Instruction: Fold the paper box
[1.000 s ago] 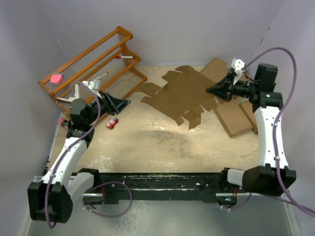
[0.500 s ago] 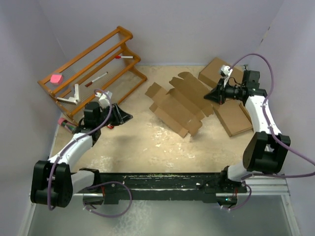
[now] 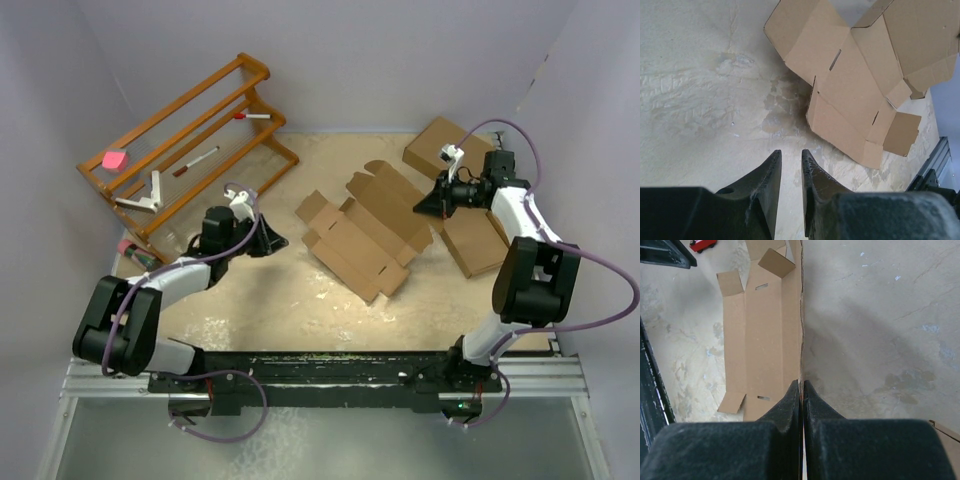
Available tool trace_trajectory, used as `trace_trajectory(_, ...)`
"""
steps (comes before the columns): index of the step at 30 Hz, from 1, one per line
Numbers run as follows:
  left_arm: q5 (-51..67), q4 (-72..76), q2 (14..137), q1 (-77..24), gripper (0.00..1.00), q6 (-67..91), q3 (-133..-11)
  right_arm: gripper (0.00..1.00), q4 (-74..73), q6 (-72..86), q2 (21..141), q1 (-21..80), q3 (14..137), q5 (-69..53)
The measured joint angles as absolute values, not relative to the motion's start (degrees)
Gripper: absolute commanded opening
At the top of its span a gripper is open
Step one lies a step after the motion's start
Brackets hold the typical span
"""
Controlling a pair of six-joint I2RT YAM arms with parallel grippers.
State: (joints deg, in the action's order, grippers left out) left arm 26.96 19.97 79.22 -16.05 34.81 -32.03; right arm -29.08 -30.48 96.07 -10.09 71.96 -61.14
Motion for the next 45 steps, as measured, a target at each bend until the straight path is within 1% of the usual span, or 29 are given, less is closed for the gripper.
trace_trajectory(2,26.09,21.04,80.44,-17.10,0.19,34.63,-32.12,0.00,-29.19,-30.48,96.05,-10.09,71.96,-61.14)
trace_trajectory(5,24.49,23.81,82.70,-17.72,0.05,33.76,-32.21,0.00,-29.23,-30.48,96.07,-10.09,71.96,-61.14)
trace_trajectory(8,23.44,26.20,86.19,-17.76,0.04,33.12,-33.43,0.00,-29.23,-30.48,96.07,-10.09,71.96,-61.17)
trace_trajectory(15,23.81,29.34,94.85,-18.44,0.12,33.26,-39.94,0.00,-29.41,-30.48,96.07,-10.09,71.66,-61.28)
trace_trajectory(21,26.72,33.87,99.92,-18.85,0.17,35.70,-40.34,0.00,-29.45,-30.50,96.07,-10.09,71.66,-62.76)
trace_trajectory(25,29.43,40.84,103.48,-18.85,0.18,40.47,-37.82,0.00,-29.43,-30.48,96.07,-10.09,71.48,-62.87)
trace_trajectory(27,30.72,44.45,104.60,-18.90,0.21,43.42,-35.83,0.00,-29.43,-30.48,96.07,-10.09,71.16,-63.00)
trace_trajectory(34,33.06,53.32,105.10,-18.90,0.23,52.58,-31.62,0.00,-29.45,-30.48,96.12,-10.09,70.98,-63.13)
trace_trajectory(39,32.97,59.72,106.34,-18.90,0.29,59.40,-29.15,0.00,-29.45,-30.48,96.14,-10.09,70.96,-63.20)
trace_trajectory(45,33.08,72.42,114.91,-18.90,0.37,70.17,-26.09,0.00,-29.45,-30.48,96.38,-10.09,70.85,-63.68)
